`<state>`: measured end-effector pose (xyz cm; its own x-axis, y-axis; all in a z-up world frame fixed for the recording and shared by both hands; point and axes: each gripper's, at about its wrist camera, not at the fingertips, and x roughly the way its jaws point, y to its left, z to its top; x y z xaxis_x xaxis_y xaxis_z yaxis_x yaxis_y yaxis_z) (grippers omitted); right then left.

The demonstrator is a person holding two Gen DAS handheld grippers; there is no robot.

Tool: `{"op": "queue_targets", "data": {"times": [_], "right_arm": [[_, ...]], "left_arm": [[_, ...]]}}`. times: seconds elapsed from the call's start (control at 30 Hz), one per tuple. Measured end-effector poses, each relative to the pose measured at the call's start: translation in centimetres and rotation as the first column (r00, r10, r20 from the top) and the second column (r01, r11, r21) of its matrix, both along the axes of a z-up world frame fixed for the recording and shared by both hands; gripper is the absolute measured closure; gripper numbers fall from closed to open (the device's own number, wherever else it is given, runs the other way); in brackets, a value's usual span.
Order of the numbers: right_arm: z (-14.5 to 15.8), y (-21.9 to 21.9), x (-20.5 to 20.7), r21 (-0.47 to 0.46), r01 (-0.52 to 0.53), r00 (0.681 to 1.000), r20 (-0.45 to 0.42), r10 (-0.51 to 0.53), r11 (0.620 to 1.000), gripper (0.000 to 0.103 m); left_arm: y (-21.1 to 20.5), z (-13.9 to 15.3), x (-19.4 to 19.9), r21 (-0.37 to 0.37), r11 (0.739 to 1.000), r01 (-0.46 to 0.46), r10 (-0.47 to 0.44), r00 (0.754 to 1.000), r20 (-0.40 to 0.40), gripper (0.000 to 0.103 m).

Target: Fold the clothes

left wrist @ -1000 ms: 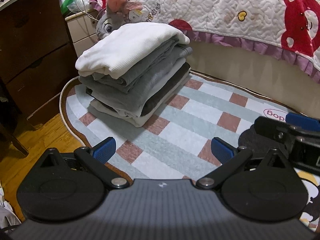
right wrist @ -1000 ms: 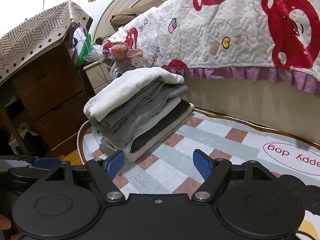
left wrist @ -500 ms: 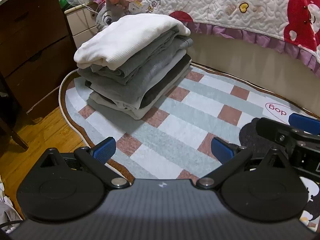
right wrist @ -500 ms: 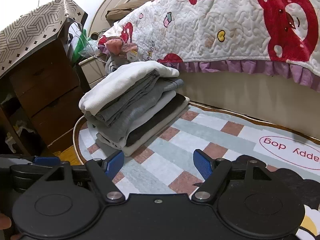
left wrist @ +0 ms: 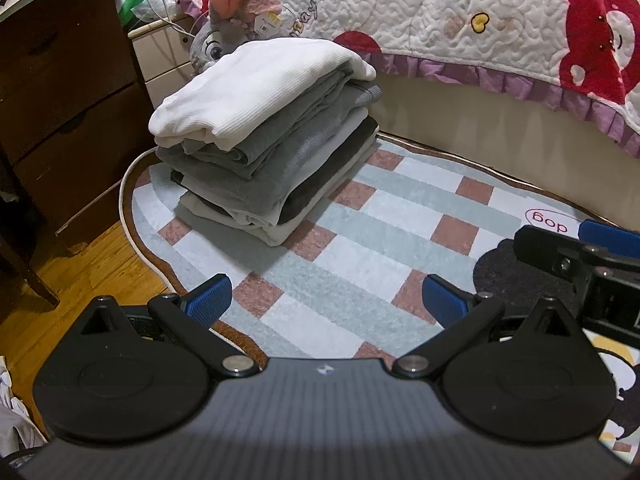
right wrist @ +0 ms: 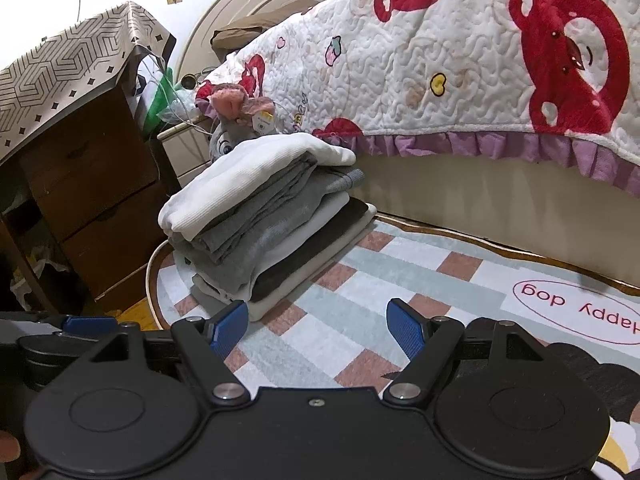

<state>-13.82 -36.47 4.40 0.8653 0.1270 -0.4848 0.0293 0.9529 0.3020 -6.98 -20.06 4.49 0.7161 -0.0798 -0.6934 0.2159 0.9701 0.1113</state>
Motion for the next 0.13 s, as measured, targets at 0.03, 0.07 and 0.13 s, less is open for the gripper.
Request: {"op": "queue_targets", "data": {"times": [0.03, 0.07, 0.13], "right_arm": [[0.03, -0.02, -0.04, 0.0, 0.0, 1.0, 0.001, 0.0, 1.0, 0.022], [0.06, -0.04, -0.07, 0.0, 0.0, 1.0, 0.002, 0.0, 1.0, 0.022], [0.1, -0.08, -0.09, -0.001, -0.001, 1.0, 0.003, 0.001, 1.0, 0.022]], "left_arm": [[-0.05, 0.01, -0.04, 0.0, 1.0, 0.003, -0.003, 1.0, 0.0, 0.0], [-0.1, 0.02, -0.09, 0.0, 1.0, 0.006, -0.006, 1.0, -0.001, 0.0], [-0.27, 0.01, -0.22, 0.005, 1.0, 0.018, -0.018, 1.0, 0.0, 0.0]]}}
